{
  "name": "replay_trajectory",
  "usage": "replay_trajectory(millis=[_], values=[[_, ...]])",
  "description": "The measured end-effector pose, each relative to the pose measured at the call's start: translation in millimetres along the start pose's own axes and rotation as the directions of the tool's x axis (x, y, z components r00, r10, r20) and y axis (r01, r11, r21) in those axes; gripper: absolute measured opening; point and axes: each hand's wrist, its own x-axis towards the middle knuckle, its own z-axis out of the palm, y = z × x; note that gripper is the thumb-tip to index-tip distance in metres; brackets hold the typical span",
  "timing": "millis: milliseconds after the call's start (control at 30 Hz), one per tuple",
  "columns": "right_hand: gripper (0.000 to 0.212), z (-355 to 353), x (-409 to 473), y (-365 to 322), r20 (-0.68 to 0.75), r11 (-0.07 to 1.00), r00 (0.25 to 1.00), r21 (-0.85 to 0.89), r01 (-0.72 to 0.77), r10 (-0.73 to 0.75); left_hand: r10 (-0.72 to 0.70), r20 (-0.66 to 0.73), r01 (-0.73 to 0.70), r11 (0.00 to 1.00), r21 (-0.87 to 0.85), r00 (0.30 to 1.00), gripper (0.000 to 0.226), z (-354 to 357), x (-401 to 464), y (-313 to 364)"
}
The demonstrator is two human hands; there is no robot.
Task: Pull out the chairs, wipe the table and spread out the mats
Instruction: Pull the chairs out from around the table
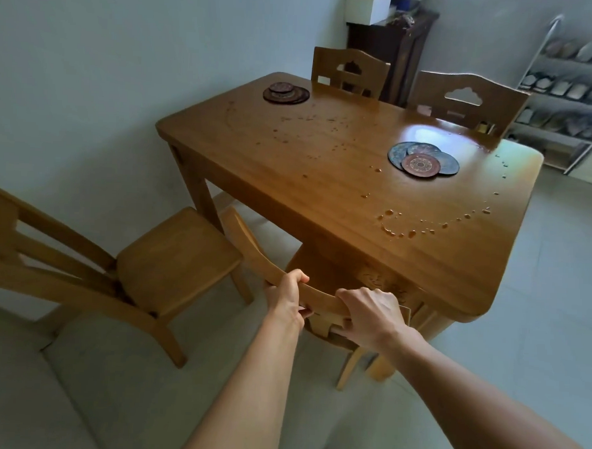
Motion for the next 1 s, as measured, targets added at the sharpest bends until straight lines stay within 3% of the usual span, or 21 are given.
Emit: replay_trajectory(millis=[467,633,833,933,1000], values=[[0.029,-10.4,31.2,48.1,0.035,0.997,0.997,0.010,-0.072,0.072,-0.026,0.049,0.023,0.997,0.071,0.998,0.055,52.5,24.9,12.1],[0.024,-19.1,41.5,44.5,0.148,0.989,0.979,0.039,-0.145,0.138,-0.090,0.098,0.073,0.983,0.171,0.991,0.055,54.0,28.8,17.1],[0.034,-26.7,48.3,22.2,0.195,0.969,0.976,0.204,-0.141,0.101,-0.151,0.123,0.121,0.967,0.223,0.981,0.076,47.8,23.2,23.0],[0.036,-30.8,52.3,11.3,0.183,0.936,0.980,0.324,-0.140,0.083,-0.054,0.136,0.026,0.979,0.200,0.989,0.081,39.6,15.1,32.3],[0.037,-32.6,56.9,0.2,0.092,0.867,0.992,0.483,-0.122,0.089,0.028,0.123,-0.049,0.984,0.174,0.992,0.085,27.3,12.0,43.4]])
